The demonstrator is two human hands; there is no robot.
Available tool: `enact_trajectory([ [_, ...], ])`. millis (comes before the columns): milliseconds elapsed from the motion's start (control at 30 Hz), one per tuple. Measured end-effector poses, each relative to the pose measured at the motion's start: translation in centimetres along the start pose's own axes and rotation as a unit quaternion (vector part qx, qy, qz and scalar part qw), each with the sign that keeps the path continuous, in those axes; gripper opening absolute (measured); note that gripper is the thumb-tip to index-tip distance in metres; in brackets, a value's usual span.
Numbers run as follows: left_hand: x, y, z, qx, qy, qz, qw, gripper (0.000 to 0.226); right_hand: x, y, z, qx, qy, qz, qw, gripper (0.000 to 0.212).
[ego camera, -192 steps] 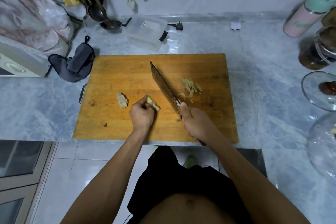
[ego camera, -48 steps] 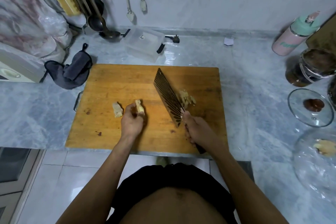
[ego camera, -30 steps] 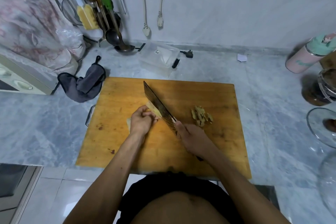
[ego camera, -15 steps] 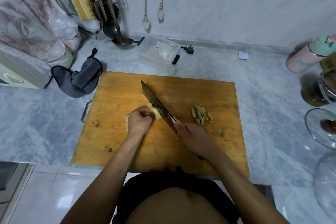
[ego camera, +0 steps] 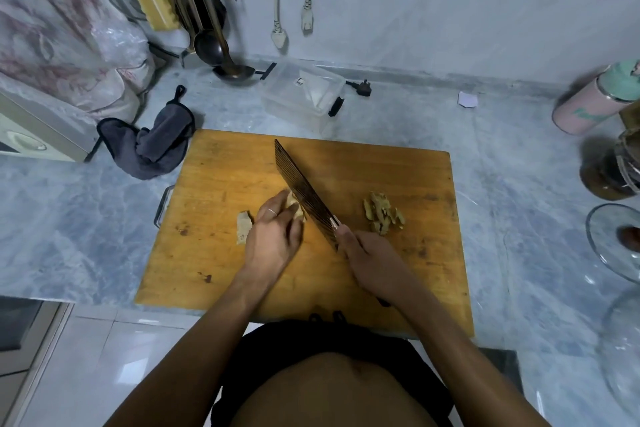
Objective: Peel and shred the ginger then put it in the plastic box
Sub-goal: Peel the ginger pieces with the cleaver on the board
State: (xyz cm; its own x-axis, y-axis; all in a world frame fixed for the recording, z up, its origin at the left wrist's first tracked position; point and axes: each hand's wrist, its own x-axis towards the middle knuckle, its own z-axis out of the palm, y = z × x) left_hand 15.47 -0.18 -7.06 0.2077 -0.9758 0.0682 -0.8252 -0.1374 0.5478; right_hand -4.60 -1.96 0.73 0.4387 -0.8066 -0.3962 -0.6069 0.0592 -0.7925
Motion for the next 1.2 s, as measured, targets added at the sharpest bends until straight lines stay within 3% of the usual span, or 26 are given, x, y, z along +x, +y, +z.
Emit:
enact_trajectory([
  [100, -0.3, -0.5, 0.1, 0.045, -0.021, 0.042, 0.998, 0.044, 0.0, -0.4, 0.3, -0.009, -0.002, 0.012, 1.000, 0.060],
  [200, 0.1, -1.0, -0.3, 0.063, -0.032, 0.064, 0.995, 0.041, 0.0, -0.6, 0.3, -0.003, 0.002, 0.021, 1.000, 0.060],
  [500, -0.4, -0.4, -0.5, 0.033, -0.011, 0.015, 0.999, 0.040, -0.7, -1.2, 0.2, -0.014, -0.009, 0.031, 0.999, 0.065],
  [1201, 1.6, -3.0, 0.0, 0.045, -0.021, 0.063, 0.997, 0.053, -0.2, -2.1, 1.1, -0.046, -0.027, 0.016, 0.998, 0.056],
])
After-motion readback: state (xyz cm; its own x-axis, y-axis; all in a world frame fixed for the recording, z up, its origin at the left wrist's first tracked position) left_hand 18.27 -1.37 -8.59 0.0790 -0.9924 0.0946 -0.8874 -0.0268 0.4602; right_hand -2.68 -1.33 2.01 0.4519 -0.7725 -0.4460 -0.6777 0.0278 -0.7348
